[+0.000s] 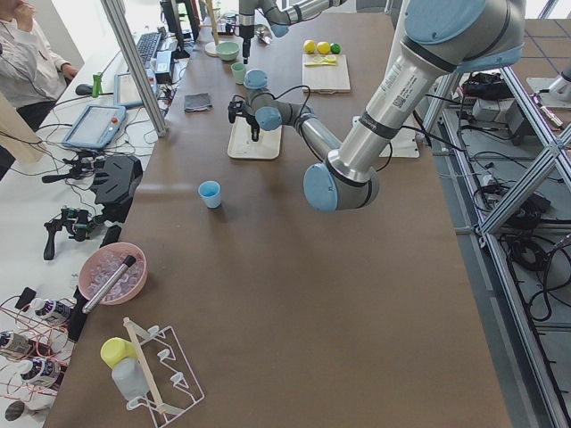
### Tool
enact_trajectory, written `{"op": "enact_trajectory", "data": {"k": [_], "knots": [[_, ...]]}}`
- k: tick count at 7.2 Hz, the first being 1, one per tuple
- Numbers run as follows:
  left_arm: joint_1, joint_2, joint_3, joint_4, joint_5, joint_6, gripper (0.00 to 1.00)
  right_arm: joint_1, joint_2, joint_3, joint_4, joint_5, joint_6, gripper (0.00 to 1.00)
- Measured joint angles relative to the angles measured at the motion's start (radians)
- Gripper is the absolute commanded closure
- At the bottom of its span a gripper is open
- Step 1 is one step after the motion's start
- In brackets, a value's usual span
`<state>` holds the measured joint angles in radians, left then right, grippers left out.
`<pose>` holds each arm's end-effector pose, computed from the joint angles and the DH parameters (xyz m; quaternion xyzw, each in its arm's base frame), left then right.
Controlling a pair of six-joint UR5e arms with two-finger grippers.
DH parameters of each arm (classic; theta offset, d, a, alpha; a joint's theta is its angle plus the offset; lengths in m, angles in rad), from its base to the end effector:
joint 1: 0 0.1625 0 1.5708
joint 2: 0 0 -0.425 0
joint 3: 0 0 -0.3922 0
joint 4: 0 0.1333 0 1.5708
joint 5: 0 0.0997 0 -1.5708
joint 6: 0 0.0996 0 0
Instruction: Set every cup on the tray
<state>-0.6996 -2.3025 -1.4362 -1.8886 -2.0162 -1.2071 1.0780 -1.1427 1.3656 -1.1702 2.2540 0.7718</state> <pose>0.5082 -0.5459 0.2340 0.0476 0.4718 -0.0501 0.8790 -0.2620 -0.6368 0.4669 0.0447 -0.4280 0.0229 0.9024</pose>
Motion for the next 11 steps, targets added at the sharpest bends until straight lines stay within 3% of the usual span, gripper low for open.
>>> {"op": "enact_trajectory", "data": {"k": [1, 2, 4, 5, 6, 9, 11], "knots": [[0.0, -0.032, 0.039, -0.002, 0.003, 0.0, 0.03, 0.008, 0.027, -0.051, -0.001, -0.001, 0.003, 0.13], [0.0, -0.048, 0.061, -0.003, 0.014, 0.001, 0.02, 0.014, 0.054, -0.093, -0.001, -0.001, 0.018, 0.18], [-0.004, -0.057, 0.073, -0.005, 0.035, 0.005, 0.02, 0.015, 0.065, -0.132, 0.0, -0.001, 0.042, 0.51], [-0.021, -0.056, 0.07, -0.003, 0.033, 0.01, 0.02, 0.009, 0.064, -0.137, 0.0, -0.001, 0.053, 0.91], [-0.061, -0.048, 0.063, 0.001, 0.016, 0.04, 0.02, 0.001, 0.063, -0.138, 0.001, 0.001, 0.066, 1.0], [-0.248, 0.133, -0.002, 0.002, -0.09, 0.394, 0.02, -0.009, 0.065, -0.127, 0.003, 0.016, 0.078, 1.0], [-0.357, 0.217, 0.036, 0.002, -0.117, 0.58, 0.03, -0.02, 0.088, -0.096, -0.004, 0.056, 0.119, 1.0]]}}
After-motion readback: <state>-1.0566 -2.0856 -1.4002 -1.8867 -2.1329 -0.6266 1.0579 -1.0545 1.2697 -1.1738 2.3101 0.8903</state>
